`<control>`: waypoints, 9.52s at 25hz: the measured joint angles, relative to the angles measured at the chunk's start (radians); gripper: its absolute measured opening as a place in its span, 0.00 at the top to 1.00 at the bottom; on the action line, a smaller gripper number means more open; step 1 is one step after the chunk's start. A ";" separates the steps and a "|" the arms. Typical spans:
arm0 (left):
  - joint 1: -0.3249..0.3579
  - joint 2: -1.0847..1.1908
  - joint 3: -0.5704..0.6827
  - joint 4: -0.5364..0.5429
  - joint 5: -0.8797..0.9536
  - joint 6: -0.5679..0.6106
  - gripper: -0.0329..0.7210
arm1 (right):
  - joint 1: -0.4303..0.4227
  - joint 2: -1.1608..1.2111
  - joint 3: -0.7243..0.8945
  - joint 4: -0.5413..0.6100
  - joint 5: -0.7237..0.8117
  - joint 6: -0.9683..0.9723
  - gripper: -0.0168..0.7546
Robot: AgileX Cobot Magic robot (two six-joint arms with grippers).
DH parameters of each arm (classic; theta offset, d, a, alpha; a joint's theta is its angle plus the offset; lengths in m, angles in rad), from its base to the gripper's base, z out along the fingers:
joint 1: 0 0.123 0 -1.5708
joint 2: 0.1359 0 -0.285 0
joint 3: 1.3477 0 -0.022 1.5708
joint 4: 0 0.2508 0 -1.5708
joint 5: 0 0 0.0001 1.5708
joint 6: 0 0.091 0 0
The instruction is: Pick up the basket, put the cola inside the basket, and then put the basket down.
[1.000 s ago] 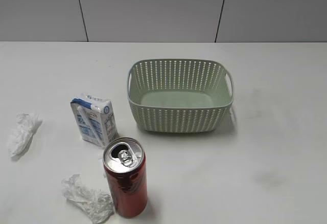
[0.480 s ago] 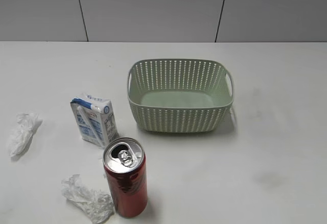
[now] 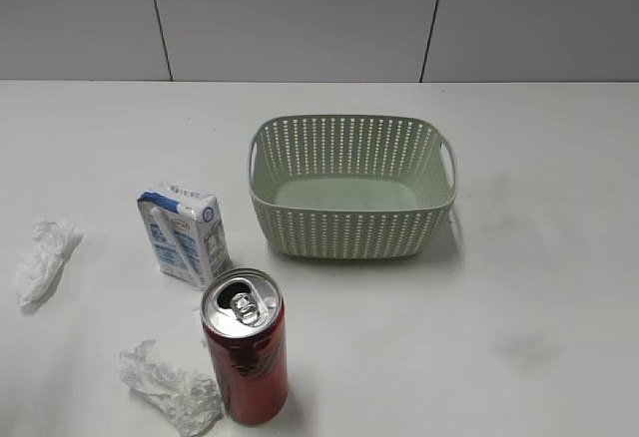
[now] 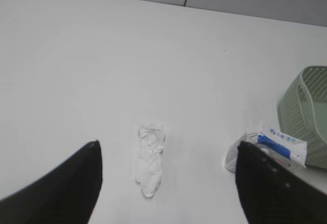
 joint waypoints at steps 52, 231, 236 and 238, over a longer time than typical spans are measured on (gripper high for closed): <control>-0.525 1.523 -1.135 0.117 0.400 -0.367 0.31 | 0.000 0.000 0.000 0.003 0.000 0.000 0.31; -0.685 1.249 -0.865 0.188 0.266 -0.646 0.95 | 0.477 1.715 -0.993 0.091 -0.008 -0.080 0.13; -0.685 1.254 -0.865 0.189 0.265 -0.646 0.95 | 0.475 1.695 -1.068 0.077 0.010 -0.080 0.13; -0.685 1.255 -0.865 0.189 0.260 -0.646 0.95 | 0.464 1.678 -1.098 0.051 0.038 -0.075 0.13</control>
